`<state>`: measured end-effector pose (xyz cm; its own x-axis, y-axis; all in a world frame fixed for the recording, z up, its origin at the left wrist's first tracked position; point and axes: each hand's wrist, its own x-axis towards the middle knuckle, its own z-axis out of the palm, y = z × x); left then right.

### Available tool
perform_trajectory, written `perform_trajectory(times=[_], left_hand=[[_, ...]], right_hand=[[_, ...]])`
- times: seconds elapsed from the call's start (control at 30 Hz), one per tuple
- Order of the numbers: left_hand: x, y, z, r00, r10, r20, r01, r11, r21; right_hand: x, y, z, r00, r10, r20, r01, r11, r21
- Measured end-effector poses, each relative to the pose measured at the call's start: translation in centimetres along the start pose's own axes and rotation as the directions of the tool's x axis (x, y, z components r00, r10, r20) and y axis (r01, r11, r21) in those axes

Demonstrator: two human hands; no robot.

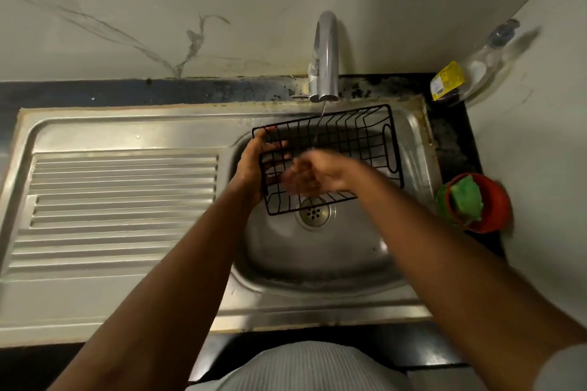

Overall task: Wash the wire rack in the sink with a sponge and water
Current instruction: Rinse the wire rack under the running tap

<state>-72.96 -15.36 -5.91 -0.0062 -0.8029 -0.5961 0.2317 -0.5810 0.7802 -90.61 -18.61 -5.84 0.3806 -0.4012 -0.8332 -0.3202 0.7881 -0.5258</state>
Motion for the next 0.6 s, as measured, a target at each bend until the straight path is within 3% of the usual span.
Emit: perform_trajectory(times=[0.07,0.1,0.13,0.17,0.2,0.23,0.27,0.37,0.47,0.53,0.6], left_hand=[[0.2,0.2,-0.7,1.0,0.004,-0.018,-0.004,1.0,0.026],[0.3,0.4,-0.9,1.0,0.007,-0.029,-0.006,0.999,0.035],[0.3,0.7,-0.9,0.999,0.001,-0.033,0.0,0.999,0.037],[0.3,0.9,-0.9,0.999,-0.019,-0.028,0.02,0.999,0.029],[0.3,1.0,-0.9,0.998,-0.052,-0.019,0.053,0.998,0.023],[0.4,1.0,-0.9,0.996,-0.093,-0.006,0.093,0.995,0.021],[0.5,1.2,-0.8,0.991,-0.136,0.003,0.136,0.99,0.029],[0.5,2.0,-0.6,0.953,-0.3,0.024,0.298,0.952,0.068],[0.2,2.2,-0.3,0.902,-0.426,0.063,0.418,0.901,0.112],[0.2,2.1,0.3,0.877,-0.468,0.103,0.449,0.878,0.169],[0.1,2.3,1.1,0.865,-0.481,0.141,0.447,0.868,0.217]], right_hand=[[-0.7,0.5,-1.9,0.987,0.004,-0.161,-0.048,0.962,-0.268],[-0.8,0.6,-2.7,0.947,-0.088,-0.309,-0.032,0.931,-0.364],[-1.0,0.8,-3.4,0.853,-0.231,-0.468,-0.004,0.894,-0.447],[-1.3,1.0,-3.9,0.716,-0.372,-0.591,0.018,0.856,-0.517],[-1.7,1.1,-4.3,0.597,-0.48,-0.643,0.016,0.809,-0.588],[-2.0,1.1,-4.4,0.547,-0.556,-0.626,-0.015,0.741,-0.671],[-2.2,1.1,-4.4,0.563,-0.602,-0.566,-0.036,0.666,-0.745],[-2.8,0.4,-4.3,0.736,-0.598,-0.318,0.015,0.485,-0.875],[-3.3,-0.7,-3.5,0.81,-0.569,-0.141,0.059,0.318,-0.946],[-2.8,-1.3,-1.8,0.883,-0.47,-0.008,0.182,0.357,-0.916],[-1.6,-1.8,-0.3,0.936,-0.349,0.057,0.256,0.559,-0.788]])
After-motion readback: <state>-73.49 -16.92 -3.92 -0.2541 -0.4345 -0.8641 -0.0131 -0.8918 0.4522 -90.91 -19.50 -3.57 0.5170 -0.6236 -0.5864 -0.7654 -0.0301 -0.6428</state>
